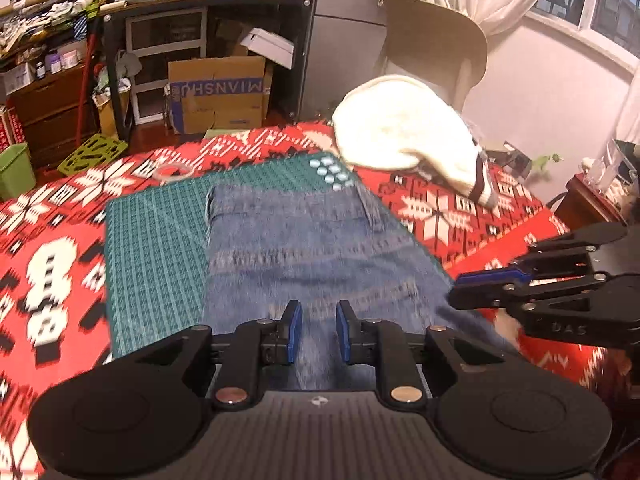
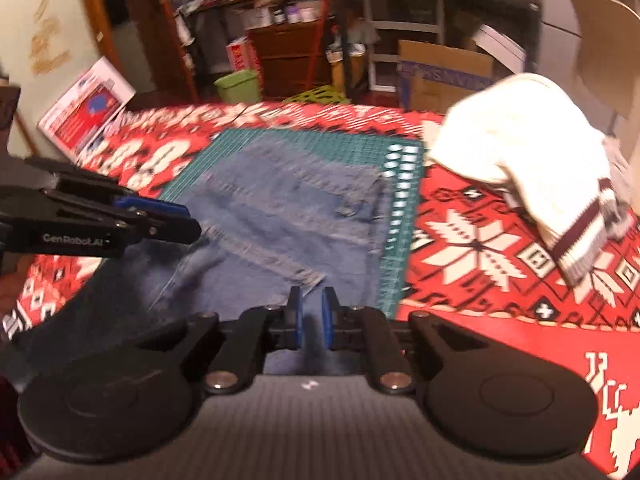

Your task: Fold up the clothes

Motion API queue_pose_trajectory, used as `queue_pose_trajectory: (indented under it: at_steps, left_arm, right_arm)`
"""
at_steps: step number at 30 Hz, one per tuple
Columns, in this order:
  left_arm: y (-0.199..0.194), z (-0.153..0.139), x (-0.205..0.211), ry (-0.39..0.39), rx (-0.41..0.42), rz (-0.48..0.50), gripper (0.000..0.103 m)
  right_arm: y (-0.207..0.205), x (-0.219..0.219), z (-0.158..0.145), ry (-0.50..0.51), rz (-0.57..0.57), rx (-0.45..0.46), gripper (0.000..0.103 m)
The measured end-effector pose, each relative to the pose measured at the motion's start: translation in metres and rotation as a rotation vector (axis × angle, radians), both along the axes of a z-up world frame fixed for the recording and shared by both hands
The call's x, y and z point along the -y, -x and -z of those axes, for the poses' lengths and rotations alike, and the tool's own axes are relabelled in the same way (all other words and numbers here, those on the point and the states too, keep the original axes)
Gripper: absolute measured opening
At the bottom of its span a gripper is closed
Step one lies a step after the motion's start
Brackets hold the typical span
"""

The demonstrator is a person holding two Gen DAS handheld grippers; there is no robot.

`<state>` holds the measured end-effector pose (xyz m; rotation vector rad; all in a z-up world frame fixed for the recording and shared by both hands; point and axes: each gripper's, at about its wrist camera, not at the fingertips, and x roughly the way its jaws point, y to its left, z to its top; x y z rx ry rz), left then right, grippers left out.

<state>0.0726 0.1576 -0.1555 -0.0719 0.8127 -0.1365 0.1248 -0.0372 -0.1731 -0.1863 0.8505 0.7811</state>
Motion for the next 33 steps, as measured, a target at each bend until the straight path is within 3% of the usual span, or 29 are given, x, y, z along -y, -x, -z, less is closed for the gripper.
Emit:
queue_pose_trajectory:
  at_steps: [6, 12, 15, 16, 21, 26, 30, 33]
  left_arm:
    - [0.027, 0.026, 0.001, -0.032, -0.084, -0.009, 0.018]
    - [0.060, 0.034, 0.012, -0.111, -0.059, 0.023, 0.019]
    - [0.071, 0.035, 0.016, -0.128, -0.050, 0.023, 0.020]
    - [0.073, 0.035, 0.016, -0.122, -0.052, 0.019, 0.020]
    - [0.083, 0.024, 0.013, -0.064, -0.049, -0.006, 0.019]
    - [0.082, 0.011, 0.031, 0.040, 0.003, 0.048, 0.019]
    - [0.071, 0.031, 0.050, 0.028, -0.052, 0.068, 0.019]
    - [0.080, 0.037, 0.058, -0.020, -0.019, 0.089, 0.021]
  right_arm:
    - [0.018, 0.000, 0.015, 0.017, -0.034, 0.003, 0.012]
    - [0.048, 0.011, 0.014, 0.094, -0.114, 0.090, 0.012]
    - [0.059, 0.019, 0.013, 0.128, -0.122, 0.115, 0.018]
    - [0.061, 0.023, 0.013, 0.131, -0.120, 0.115, 0.022]
    - [0.069, 0.038, 0.001, 0.104, -0.077, 0.111, 0.023]
    - [0.085, 0.018, -0.016, -0.004, -0.105, 0.096, 0.022]
    - [0.097, -0.006, 0.011, 0.087, -0.131, 0.104, 0.021]
    - [0.106, 0.000, 0.018, 0.091, -0.120, 0.134, 0.021]
